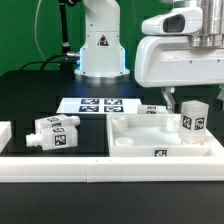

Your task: Assemble one leg

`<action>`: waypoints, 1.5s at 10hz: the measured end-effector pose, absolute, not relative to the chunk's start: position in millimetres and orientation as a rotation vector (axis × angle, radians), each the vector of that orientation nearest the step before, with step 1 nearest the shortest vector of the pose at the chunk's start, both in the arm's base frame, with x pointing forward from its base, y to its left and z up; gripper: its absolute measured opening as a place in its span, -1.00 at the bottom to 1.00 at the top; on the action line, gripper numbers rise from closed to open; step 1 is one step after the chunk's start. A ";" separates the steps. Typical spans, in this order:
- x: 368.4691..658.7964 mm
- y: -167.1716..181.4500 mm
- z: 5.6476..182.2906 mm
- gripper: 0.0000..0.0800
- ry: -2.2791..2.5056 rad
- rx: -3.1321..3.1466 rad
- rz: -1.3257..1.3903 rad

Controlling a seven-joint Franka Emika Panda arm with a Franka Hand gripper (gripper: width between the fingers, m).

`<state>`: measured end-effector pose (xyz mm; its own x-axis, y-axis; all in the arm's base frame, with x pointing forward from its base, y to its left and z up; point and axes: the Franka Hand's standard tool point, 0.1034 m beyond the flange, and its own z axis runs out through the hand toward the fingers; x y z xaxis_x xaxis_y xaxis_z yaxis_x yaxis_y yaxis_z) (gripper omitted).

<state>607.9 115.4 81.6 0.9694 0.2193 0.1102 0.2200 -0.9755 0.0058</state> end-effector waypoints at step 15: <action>608.2 108.1 79.2 -0.29 0.987 -2.855 -0.229</action>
Offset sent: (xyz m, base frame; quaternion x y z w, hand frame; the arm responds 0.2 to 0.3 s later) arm 0.0000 0.0000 0.0000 0.0000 0.0000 0.0000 1.0000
